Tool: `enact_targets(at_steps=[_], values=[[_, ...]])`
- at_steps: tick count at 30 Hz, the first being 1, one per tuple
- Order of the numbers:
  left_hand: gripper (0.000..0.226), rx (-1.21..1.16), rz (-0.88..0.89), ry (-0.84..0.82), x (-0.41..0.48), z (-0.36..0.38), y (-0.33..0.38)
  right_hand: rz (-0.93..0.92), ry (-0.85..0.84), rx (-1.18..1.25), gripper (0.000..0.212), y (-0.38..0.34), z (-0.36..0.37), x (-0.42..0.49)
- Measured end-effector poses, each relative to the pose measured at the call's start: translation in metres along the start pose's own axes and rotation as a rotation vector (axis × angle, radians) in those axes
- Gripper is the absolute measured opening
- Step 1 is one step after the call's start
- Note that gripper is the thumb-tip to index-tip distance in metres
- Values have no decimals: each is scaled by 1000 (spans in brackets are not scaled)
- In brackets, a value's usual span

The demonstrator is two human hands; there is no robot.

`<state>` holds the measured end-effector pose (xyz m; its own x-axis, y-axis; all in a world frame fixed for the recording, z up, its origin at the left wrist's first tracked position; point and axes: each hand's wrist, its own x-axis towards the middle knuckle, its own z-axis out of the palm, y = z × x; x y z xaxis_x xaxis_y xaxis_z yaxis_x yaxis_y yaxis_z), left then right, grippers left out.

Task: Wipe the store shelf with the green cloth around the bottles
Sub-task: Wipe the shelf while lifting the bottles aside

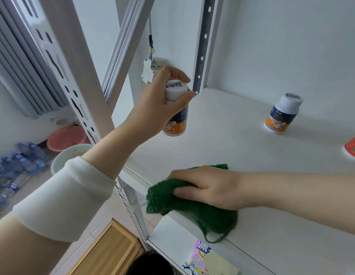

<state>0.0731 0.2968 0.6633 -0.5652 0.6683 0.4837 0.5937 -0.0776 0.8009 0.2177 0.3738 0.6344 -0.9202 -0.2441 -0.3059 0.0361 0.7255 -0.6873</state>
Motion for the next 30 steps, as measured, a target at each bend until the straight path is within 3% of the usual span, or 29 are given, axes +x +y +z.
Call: enact_targets(at_steps=[5, 8, 14, 17, 23, 30], values=[[22, 43, 30, -4, -7, 11, 12, 38, 55, 73, 14, -3, -16, -31], [21, 92, 29, -22, -12, 19, 22, 129, 140, 286, 14, 5, -29, -64], [19, 207, 17, -38, -22, 43, 41, 230, 374, 579, 37, 24, -62, -140], [19, 172, 5, -104, -40, 71, 50, 213, 565, 649, 25, 31, -74, -169], [23, 70, 30, -269, -72, 124, 61, 206, 877, 721, 22, 44, -77, -222], [26, -75, 32, -307, -81, 155, 69, 380, 1081, 750, 26, 53, -50, -282]])
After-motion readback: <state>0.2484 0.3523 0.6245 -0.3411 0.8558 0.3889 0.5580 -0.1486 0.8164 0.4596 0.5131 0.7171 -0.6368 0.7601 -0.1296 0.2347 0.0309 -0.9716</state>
